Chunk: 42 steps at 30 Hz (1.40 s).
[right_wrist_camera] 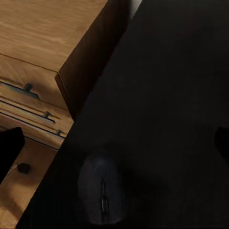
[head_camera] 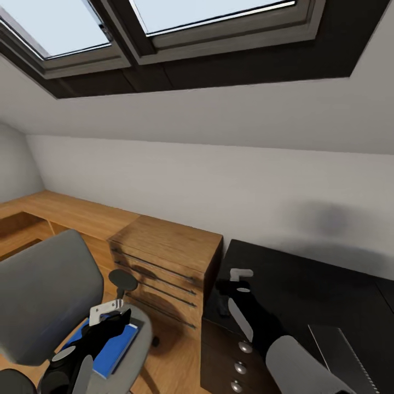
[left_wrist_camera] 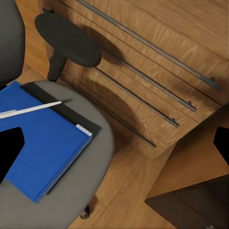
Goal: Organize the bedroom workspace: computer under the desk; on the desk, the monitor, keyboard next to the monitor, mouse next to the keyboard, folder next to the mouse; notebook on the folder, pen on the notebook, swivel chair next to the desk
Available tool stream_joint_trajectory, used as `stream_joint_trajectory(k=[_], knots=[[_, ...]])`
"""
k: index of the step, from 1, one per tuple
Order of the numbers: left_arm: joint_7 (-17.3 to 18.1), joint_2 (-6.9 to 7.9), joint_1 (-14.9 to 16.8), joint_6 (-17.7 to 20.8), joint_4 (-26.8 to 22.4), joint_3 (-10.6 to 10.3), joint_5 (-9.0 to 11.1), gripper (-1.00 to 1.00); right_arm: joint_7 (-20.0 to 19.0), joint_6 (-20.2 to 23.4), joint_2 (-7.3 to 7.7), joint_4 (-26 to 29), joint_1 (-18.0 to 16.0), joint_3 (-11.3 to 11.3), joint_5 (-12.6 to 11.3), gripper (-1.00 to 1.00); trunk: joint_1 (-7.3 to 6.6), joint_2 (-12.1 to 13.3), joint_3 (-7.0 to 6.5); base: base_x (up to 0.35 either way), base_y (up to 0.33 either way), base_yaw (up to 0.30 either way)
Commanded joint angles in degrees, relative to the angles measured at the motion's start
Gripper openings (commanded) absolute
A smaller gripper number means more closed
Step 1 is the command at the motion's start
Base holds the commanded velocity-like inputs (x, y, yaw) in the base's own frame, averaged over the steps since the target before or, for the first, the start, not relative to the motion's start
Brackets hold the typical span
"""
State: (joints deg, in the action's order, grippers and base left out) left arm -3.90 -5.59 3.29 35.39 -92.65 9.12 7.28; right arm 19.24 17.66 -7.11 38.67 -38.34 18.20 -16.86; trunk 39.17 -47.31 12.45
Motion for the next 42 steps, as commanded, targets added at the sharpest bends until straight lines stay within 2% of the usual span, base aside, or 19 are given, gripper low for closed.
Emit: stream_joint_trajectory(k=[1, 8, 31, 42], knots=[[-0.4, -0.13, 0.0, 0.3, -0.1, -0.1, 0.7, 1.00, -0.3, -0.7, 0.10, -3.2, -0.2, 0.7, -0.3, 1.00, 0.01, -0.1, 0.09, 0.000, 0.000, 0.004], [-0.4, -0.20, 0.0, 0.3, -0.1, -0.3, 0.7, 1.00, -0.8, -3.9, 0.09, -9.4, -0.9, 1.0, 0.5, 1.00, 1.33, -2.5, 1.16, 0.000, 0.000, 0.001], [-0.5, -0.12, 0.0, 0.3, -0.1, -0.5, 0.7, 1.00, -0.9, -5.1, -0.09, -9.6, -0.9, 1.4, 0.7, 1.00, 6.38, -11.7, 5.29, 0.000, 0.000, 0.000], [-0.5, -0.13, 0.0, 0.3, -0.1, -0.6, 0.7, 1.00, -4.1, -5.2, -0.01, -9.7, -0.9, 1.5, 0.9, 1.00, 8.80, -16.1, 7.27, 0.000, 0.000, 0.000]])
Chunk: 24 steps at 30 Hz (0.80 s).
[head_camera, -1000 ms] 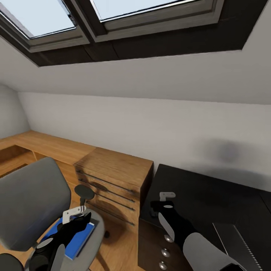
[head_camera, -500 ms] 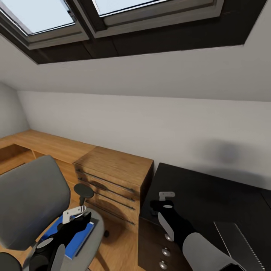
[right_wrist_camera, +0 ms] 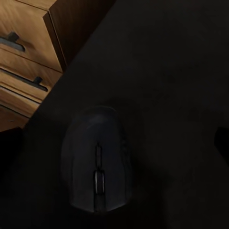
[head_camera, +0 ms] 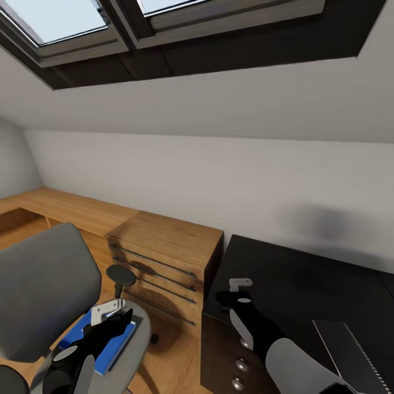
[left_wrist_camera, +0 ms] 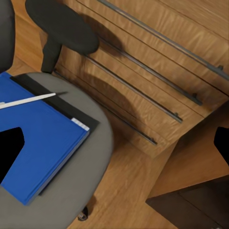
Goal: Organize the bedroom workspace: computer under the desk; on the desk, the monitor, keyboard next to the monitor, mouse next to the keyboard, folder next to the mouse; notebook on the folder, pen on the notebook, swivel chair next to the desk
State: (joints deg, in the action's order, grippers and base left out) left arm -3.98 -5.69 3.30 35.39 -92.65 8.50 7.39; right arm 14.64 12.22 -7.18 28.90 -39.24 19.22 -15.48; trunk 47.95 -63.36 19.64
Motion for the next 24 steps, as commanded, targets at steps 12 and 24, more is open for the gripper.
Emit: stream_joint_trajectory(k=[12, 24], knots=[[-0.4, -0.04, 0.0, 0.3, -0.1, 0.0, 0.6, 1.00, 0.5, 0.3, 0.06, 0.1, -0.1, 0.5, -0.5, 1.00, 2.65, -4.9, 2.23, 0.000, 0.000, 0.000], [-0.4, 0.02, 0.0, 0.2, -0.1, 0.1, 0.6, 1.00, 0.5, 0.3, 0.00, 0.1, -0.1, 0.5, 0.0, 1.00, 2.87, -5.3, 2.41, 0.000, 0.000, 0.000]])
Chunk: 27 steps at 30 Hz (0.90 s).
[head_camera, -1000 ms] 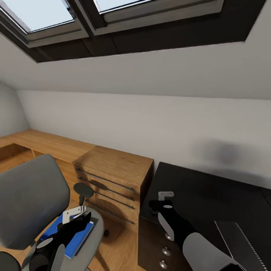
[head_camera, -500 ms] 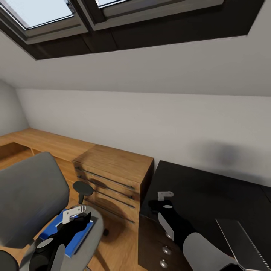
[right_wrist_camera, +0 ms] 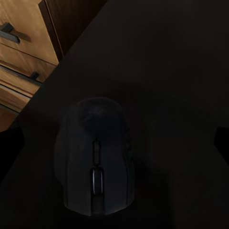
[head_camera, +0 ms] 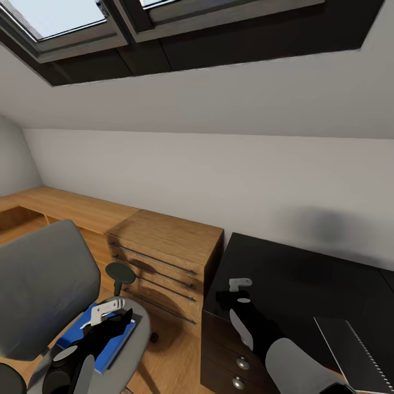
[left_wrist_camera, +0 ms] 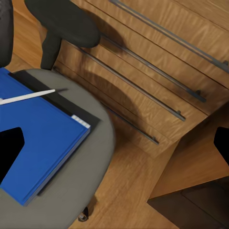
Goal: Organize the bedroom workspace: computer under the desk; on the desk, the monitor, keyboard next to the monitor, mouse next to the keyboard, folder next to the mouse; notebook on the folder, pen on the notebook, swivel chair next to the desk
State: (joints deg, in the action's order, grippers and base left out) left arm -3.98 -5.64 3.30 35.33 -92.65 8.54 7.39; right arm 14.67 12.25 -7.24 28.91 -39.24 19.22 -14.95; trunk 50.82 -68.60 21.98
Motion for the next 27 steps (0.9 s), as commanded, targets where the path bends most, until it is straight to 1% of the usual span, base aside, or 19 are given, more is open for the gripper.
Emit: stream_joint_trajectory(k=[1, 2, 3, 6, 11, 22, 24, 27], knots=[[-0.4, -0.02, 0.0, 0.3, -0.1, 0.0, 0.6, 1.00, 0.5, 0.3, 0.05, 0.1, 0.0, 0.5, -0.3, 1.00, 0.00, 0.0, 0.07, 0.000, 0.000, 0.000], [-0.4, -0.01, 0.0, 0.3, -0.1, 0.1, 0.6, 1.00, 0.5, 0.3, 0.04, 0.1, 0.0, 0.5, 0.3, 1.00, 0.00, 0.0, 0.07, 0.000, 0.000, 0.000], [-0.4, 0.01, 0.0, 0.3, -0.1, 0.1, 0.6, 1.00, 0.5, 0.3, -0.03, 0.1, 0.0, 0.5, 1.6, 1.00, 0.00, 0.0, 0.07, 0.161, 0.000, 0.000], [-0.4, 0.06, 0.0, 0.3, -0.1, 0.1, 0.6, 1.00, 0.5, 0.2, -0.05, 0.1, 0.0, 0.5, 1.9, 1.00, 0.00, 0.0, 0.07, 0.210, 0.000, 0.000], [-0.4, 0.03, 0.0, 0.3, -0.1, 0.1, 0.6, 1.00, 0.5, 0.3, -0.06, 0.1, 0.0, 0.5, 2.1, 1.00, 0.00, 0.0, 0.07, 0.084, 0.000, 0.000], [-0.5, 0.02, 0.0, 0.4, -0.1, 0.4, 0.6, 1.00, 0.5, 0.6, -0.20, -0.1, 0.0, 0.6, 2.1, 1.00, 0.00, 0.0, 0.07, 0.009, 0.000, 0.000], [-0.5, 0.02, 0.0, 0.4, -0.1, 0.4, 0.6, 1.00, 0.4, 0.9, -0.28, -0.1, 0.0, 0.6, 2.1, 1.00, 0.00, 0.0, 0.07, 0.000, 0.000, 0.000], [-0.5, 0.02, 0.0, 0.4, -0.1, 0.4, 0.6, 1.00, 0.4, 2.5, -0.42, -0.1, 0.0, 0.6, 2.0, 1.00, 0.00, 0.0, 0.07, 0.000, 0.000, 0.000]])
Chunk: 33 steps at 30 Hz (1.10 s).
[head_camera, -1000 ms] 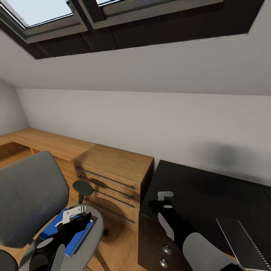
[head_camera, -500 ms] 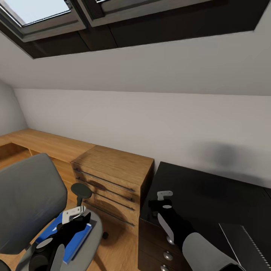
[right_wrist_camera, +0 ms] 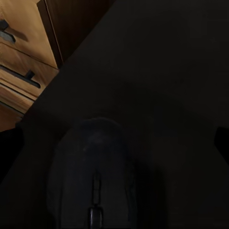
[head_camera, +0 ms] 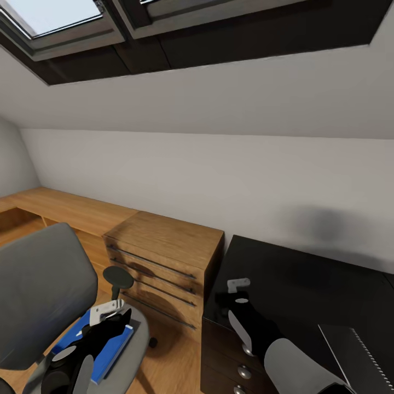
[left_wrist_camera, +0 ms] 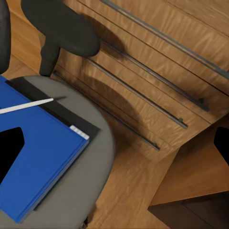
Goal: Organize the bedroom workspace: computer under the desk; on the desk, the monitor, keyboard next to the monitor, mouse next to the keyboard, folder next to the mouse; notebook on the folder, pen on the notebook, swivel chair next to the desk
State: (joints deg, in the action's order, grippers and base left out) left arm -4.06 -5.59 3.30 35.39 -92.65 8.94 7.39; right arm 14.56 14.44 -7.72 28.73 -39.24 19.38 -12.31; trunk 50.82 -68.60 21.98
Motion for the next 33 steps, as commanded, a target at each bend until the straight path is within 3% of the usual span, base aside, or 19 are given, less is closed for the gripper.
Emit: stream_joint_trajectory(k=[1, 18, 24, 33], knots=[[-0.4, -0.03, 0.0, 0.3, -0.1, 0.0, 0.6, 1.00, 0.5, 1.1, 0.03, 0.1, 0.0, 0.5, -0.6, 1.00, 0.00, 0.0, 0.07, 0.000, 0.000, 0.000], [-0.4, -0.10, 0.0, 0.3, -0.1, 0.0, 0.6, 1.00, 0.4, 3.9, -0.20, 0.0, 0.0, 0.6, -0.7, 1.00, 0.00, 0.0, 0.07, 0.000, 0.000, 0.000], [-0.4, -0.11, 0.0, 0.3, -0.1, 0.0, 0.6, 1.00, -2.3, 4.3, -0.19, 0.1, 0.0, 0.6, -0.6, 1.00, 0.00, 0.0, 0.07, 0.000, 0.000, 0.000], [-0.4, -0.12, 0.0, 0.3, -0.1, 0.1, 0.6, 1.00, -2.7, 4.4, -0.14, 0.1, 0.0, 0.6, -0.5, 1.00, 0.22, -0.4, 0.25, 0.000, 0.000, 0.000]])
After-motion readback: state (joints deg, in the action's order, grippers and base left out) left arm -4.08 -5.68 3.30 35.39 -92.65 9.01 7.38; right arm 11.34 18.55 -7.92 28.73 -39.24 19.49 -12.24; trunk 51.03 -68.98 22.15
